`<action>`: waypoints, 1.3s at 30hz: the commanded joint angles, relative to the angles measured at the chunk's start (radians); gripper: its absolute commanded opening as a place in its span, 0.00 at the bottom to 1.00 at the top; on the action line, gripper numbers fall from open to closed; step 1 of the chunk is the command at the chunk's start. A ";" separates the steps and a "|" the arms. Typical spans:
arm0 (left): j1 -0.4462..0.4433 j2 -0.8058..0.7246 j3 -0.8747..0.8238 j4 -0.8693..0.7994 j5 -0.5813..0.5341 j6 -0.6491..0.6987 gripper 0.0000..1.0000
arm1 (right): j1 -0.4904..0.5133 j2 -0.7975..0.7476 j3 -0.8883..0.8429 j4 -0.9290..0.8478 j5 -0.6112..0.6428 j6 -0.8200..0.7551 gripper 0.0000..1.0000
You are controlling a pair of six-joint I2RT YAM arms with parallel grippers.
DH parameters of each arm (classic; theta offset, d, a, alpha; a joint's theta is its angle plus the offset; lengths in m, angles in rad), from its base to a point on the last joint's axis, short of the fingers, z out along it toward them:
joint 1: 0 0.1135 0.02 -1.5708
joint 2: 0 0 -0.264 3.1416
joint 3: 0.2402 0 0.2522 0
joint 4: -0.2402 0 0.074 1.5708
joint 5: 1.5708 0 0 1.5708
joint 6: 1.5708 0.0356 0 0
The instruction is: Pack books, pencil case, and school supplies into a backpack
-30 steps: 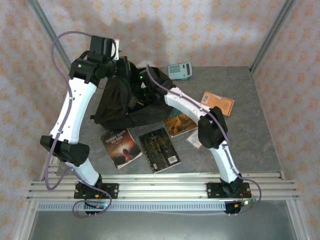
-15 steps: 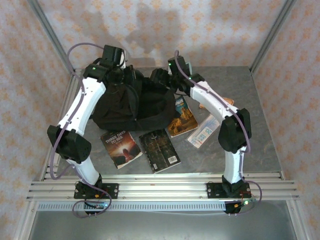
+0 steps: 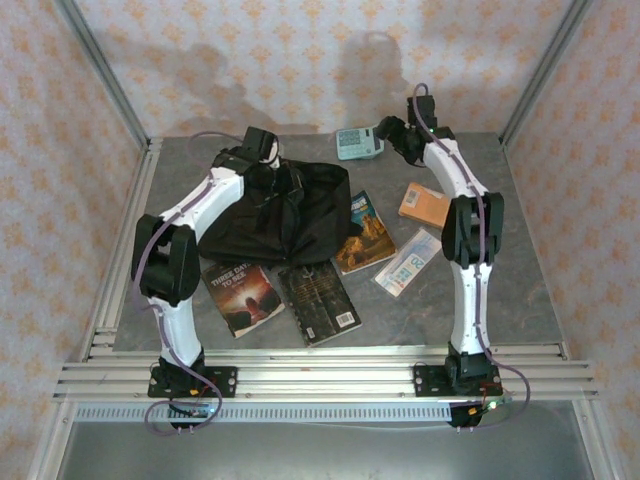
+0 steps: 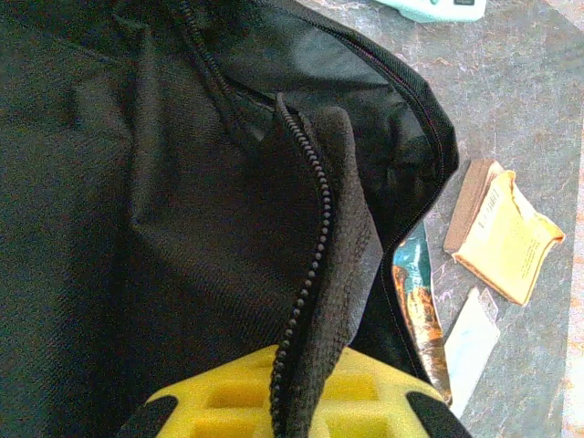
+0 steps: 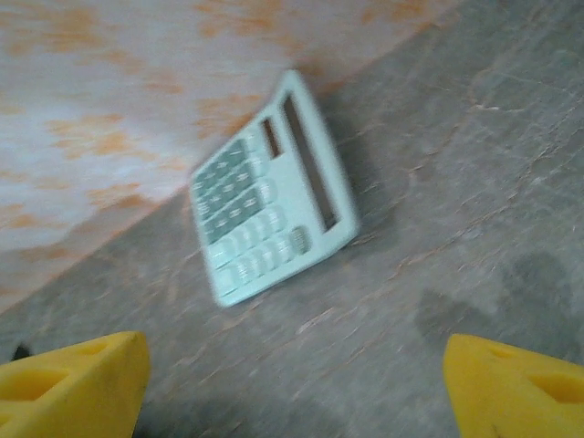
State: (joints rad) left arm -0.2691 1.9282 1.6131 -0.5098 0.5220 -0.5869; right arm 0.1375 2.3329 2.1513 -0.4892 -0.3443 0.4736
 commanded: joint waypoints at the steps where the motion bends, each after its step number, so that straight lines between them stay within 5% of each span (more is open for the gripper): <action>1: -0.012 0.022 0.002 0.028 0.026 -0.011 0.00 | -0.013 0.102 0.107 0.008 -0.095 -0.011 0.83; 14: -0.018 0.090 0.006 0.072 0.101 -0.036 0.00 | -0.075 0.482 0.501 0.116 -0.257 0.088 0.75; 22: -0.018 0.106 0.012 0.065 0.090 -0.022 0.00 | -0.077 0.575 0.523 0.221 -0.280 0.197 0.58; 39: -0.007 0.143 0.057 0.022 0.085 0.012 0.00 | -0.037 0.625 0.562 0.198 -0.315 0.160 0.53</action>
State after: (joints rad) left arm -0.2817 2.0457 1.6516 -0.4496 0.6216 -0.6014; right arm 0.0628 2.9055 2.6968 -0.2600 -0.6178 0.6514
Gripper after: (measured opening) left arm 0.071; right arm 0.531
